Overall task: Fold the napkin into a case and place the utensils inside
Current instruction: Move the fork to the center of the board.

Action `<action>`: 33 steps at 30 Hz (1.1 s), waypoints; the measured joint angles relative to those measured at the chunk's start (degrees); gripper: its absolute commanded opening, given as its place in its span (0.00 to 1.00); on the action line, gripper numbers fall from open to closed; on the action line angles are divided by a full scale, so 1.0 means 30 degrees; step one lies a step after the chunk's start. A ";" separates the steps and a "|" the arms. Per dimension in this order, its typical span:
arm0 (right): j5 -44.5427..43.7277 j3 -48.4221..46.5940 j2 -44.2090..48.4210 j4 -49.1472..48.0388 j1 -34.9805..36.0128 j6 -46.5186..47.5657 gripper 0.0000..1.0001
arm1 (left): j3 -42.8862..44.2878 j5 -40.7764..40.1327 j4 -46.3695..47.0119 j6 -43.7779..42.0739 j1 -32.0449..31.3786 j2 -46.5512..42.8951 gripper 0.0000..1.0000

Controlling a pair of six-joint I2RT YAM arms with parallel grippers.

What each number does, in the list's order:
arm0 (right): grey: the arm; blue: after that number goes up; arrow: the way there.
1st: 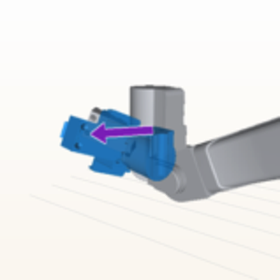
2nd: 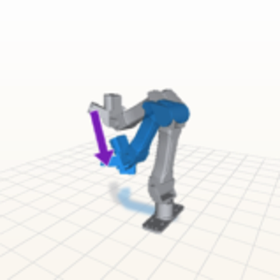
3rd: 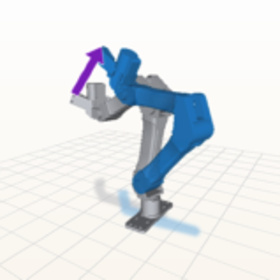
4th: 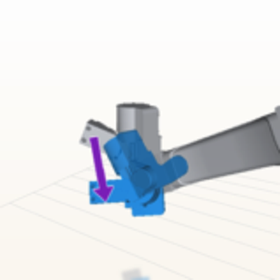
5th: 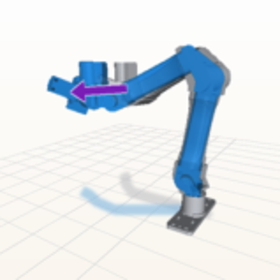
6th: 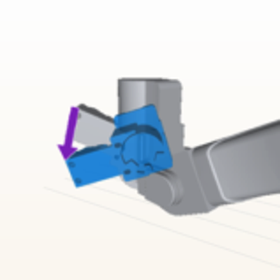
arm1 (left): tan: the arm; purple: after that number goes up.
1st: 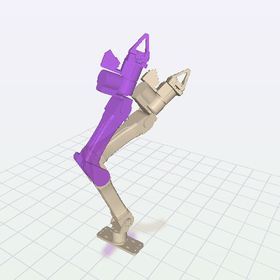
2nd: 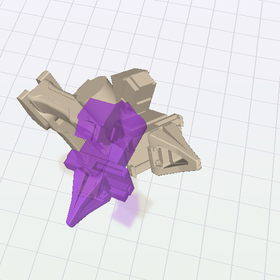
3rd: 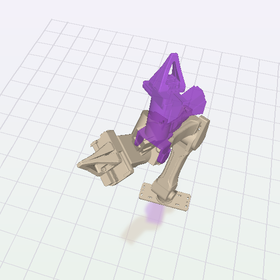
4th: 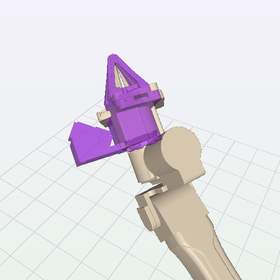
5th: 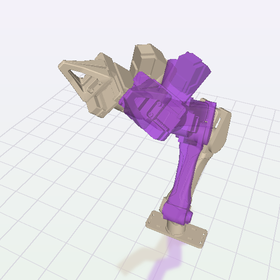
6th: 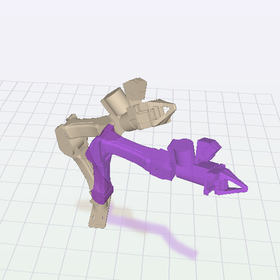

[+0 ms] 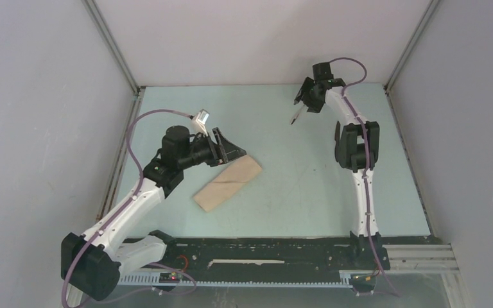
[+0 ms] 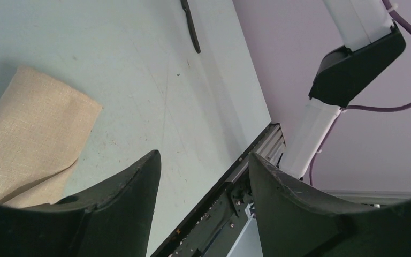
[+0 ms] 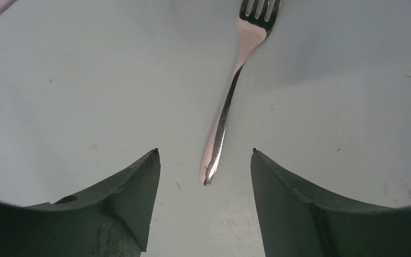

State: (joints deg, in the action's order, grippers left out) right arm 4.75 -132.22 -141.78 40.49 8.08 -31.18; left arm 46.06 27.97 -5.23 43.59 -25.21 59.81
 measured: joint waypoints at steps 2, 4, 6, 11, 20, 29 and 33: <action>-0.0364 -0.0102 -0.0386 0.0182 0.0175 -0.0299 0.65 | -0.0087 0.0175 0.0029 0.0000 0.0000 -0.0087 0.66; -0.0816 -0.0415 -0.0816 0.0248 0.0255 -0.0605 0.63 | -0.0109 0.0306 0.0036 0.0000 0.0000 -0.0087 0.66; -0.1362 -0.1362 -0.1515 0.0393 0.0277 -0.0794 0.60 | -0.0117 0.0415 0.0058 0.0000 0.0000 -0.0080 0.66; -0.2739 -0.3949 -0.3249 0.0911 0.0452 -0.0860 0.57 | -0.0117 0.0765 0.0182 0.0000 0.0000 -0.0058 0.66; -0.4401 -0.5442 -0.4488 0.1982 0.0998 -0.0437 0.44 | -0.0109 0.1268 0.0408 0.0146 0.0000 -0.0036 0.66; -0.4510 -0.5530 -0.4656 0.2878 0.1333 -0.0124 0.10 | -0.0117 0.1727 0.0444 0.0481 0.0095 -0.0044 0.66; -0.4335 -0.4670 -0.4240 0.2667 0.1348 -0.0138 0.00 | -0.0117 0.1800 0.0452 0.0503 0.0138 -0.0044 0.66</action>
State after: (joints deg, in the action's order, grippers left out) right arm -8.25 -146.23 -154.50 48.49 12.12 -31.59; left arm 45.71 33.36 -3.88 45.10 -24.80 59.68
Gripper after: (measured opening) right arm 0.033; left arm 0.658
